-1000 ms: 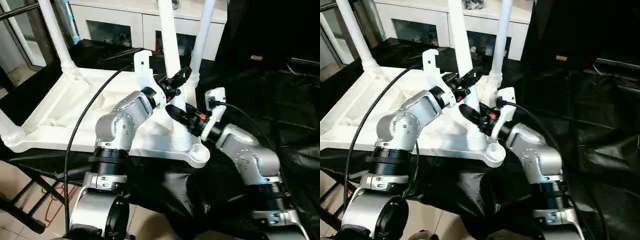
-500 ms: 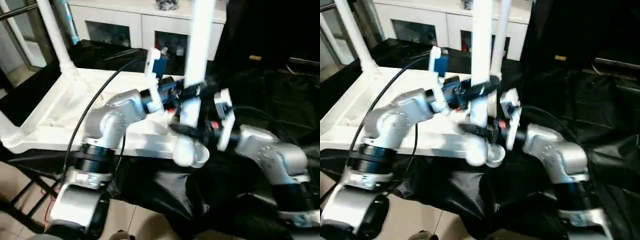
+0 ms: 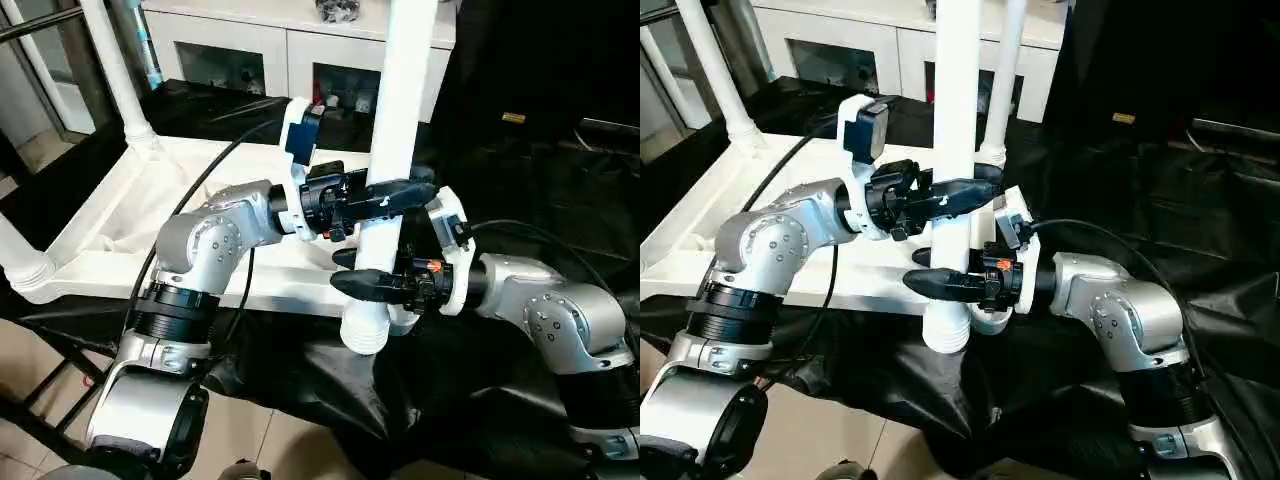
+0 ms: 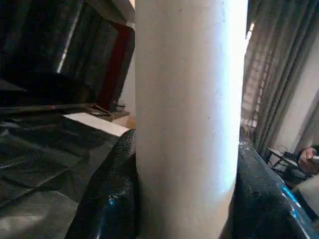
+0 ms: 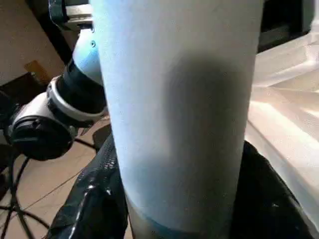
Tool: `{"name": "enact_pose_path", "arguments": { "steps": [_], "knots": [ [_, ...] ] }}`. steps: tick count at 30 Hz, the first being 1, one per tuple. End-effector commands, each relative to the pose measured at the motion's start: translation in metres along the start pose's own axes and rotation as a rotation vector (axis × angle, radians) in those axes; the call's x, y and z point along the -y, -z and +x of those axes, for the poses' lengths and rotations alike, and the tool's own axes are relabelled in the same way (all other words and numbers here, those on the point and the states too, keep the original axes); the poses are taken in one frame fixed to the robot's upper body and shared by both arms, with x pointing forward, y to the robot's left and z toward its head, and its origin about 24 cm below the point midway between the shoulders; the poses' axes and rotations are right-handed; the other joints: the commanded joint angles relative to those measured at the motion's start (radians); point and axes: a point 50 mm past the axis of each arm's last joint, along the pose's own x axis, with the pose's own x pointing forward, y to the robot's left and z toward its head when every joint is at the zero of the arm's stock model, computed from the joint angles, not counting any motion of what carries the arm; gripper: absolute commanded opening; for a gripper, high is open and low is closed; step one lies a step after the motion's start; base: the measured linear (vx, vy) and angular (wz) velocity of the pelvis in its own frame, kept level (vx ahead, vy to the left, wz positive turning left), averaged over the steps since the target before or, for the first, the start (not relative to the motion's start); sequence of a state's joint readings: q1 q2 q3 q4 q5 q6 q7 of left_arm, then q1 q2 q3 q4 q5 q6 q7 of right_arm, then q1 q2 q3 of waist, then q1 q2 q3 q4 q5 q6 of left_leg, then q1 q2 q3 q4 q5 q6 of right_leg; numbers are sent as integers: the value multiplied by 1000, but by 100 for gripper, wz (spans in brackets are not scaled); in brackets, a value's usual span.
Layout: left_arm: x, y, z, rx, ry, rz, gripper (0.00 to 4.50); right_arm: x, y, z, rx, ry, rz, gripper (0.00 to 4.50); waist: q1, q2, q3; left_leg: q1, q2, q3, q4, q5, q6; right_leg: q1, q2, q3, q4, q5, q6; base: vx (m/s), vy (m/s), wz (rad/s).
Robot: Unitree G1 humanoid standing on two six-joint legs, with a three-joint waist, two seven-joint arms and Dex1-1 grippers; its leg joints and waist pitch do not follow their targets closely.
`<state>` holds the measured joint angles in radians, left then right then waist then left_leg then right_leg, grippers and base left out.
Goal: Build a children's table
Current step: Pick table leg
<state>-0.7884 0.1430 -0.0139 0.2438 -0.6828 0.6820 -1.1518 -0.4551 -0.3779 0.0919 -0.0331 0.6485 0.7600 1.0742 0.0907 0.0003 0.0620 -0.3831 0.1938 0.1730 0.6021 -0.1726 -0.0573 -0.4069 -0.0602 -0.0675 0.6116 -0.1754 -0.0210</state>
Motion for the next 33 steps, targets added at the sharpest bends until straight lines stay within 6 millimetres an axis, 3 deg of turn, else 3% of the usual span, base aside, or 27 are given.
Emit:
{"name": "enact_pose_path", "arguments": {
  "steps": [1, 5, 9, 15, 16, 19, 26, 30, 31, 33],
  "knots": [
    [-1, -9, 8, 25, -39, 51, 253, 20, 3, -4, 19, 212, -8, 197, 3, -14, -79, 12, 30, -5, -59, -101, 36, 62, -77, 46, -69, -195, -184, 0, 0, 0],
    [-18, -5, 8, 14, -279, 139, 289, 42, -1, 2, 87, 448, -38, 191, -5, -12, -77, 14, 29, -7, -62, -122, 4, 60, -76, 45, -77, -233, -166, 0, 0, 0],
    [-34, 4, 9, -13, -547, 156, 303, 54, -5, 12, 138, 616, -90, 191, -2, -11, -81, 17, 33, -6, -63, -108, -2, 58, -75, 48, -67, -175, -172, 0, 0, 0],
    [-45, 7, 11, 20, -748, 142, 303, 55, -5, 29, 172, 679, -103, 190, -5, -11, -82, 11, 28, -5, -61, -89, 27, 65, -74, 48, -64, -115, -186, 0, 0, 0],
    [-48, 6, 12, 40, -801, 143, 286, 56, -5, 34, 175, 687, -104, 190, -6, -11, -82, 10, 27, -5, -60, -94, 27, 65, -73, 48, -66, -117, -185, 0, 0, 0],
    [-50, 5, 16, 55, -831, 187, 255, 53, -5, 43, 177, 681, -123, 189, -6, -11, -80, 11, 28, -7, -62, -115, 24, 66, -75, 47, -72, -161, -167, 0, 0, 0],
    [-54, 1, 12, 98, -902, 173, 201, 52, -4, 42, 176, 694, -143, 188, -6, 1, -82, 14, 28, -8, -61, -121, 23, 64, -72, 48, -68, -119, -181, 0, 0, 0],
    [-54, -2, 13, 117, -882, 173, 190, 53, -5, 40, 185, 700, -171, 188, -6, -3, -81, 14, 29, -8, -62, -126, 20, 65, -73, 47, -68, -120, -185, 0, 0, 0],
    [-54, -2, 14, 115, -867, 180, 188, 52, -5, 39, 191, 673, -162, 244, -6, -2, -82, 14, 29, -8, -63, -128, 21, 65, -73, 47, -68, -120, -186, 0, 0, 0],
    [-53, -3, 14, 112, -851, 188, 187, 51, -5, 37, 188, 652, -155, 258, -5, -4, -81, 12, 28, -8, -62, -127, 29, 67, -73, 48, -69, -117, -186, 0, 0, 0]
  ]
}}
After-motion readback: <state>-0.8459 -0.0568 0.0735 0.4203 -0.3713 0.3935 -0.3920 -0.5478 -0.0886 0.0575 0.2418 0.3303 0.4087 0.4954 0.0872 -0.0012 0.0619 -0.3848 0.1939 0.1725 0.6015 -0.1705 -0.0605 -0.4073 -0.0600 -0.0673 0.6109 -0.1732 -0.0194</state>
